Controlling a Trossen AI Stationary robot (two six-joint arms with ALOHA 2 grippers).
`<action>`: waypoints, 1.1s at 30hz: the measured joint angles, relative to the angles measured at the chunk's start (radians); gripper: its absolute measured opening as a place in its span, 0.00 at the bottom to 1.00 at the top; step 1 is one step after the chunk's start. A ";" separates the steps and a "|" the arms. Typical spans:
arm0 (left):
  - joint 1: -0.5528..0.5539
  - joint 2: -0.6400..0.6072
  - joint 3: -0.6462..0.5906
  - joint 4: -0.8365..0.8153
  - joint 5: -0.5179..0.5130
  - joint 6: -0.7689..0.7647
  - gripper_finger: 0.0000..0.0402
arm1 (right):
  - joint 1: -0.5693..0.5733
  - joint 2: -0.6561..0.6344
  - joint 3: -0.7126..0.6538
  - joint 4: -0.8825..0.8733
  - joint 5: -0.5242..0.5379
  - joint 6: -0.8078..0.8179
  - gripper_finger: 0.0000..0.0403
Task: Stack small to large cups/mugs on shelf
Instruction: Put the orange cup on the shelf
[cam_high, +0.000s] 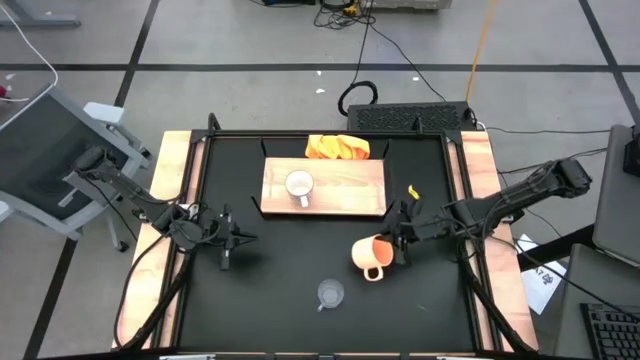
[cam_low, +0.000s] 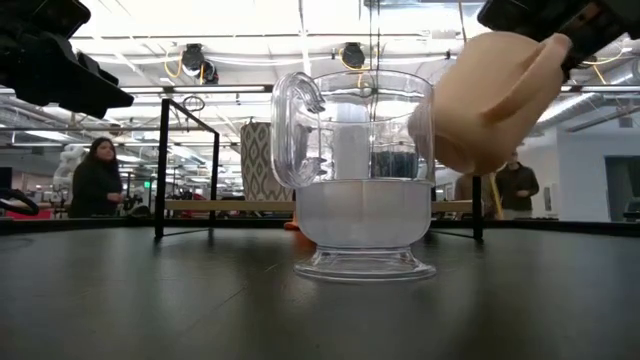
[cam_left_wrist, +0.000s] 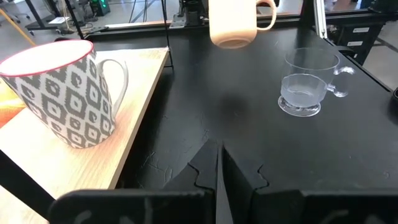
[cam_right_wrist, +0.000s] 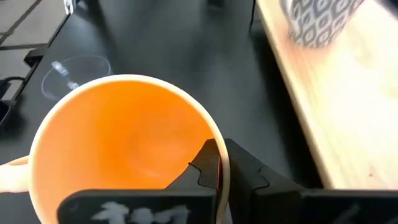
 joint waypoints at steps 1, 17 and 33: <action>0.000 0.000 0.000 0.000 0.000 0.000 0.06 | -0.020 0.000 0.000 0.005 -0.027 -0.020 0.00; 0.000 0.000 0.000 -0.015 0.000 -0.001 0.06 | -0.217 0.000 0.059 0.086 -0.300 -0.185 0.00; 0.000 0.001 0.000 -0.030 0.001 -0.005 0.06 | -0.275 0.283 0.543 -0.342 -0.303 -0.300 0.00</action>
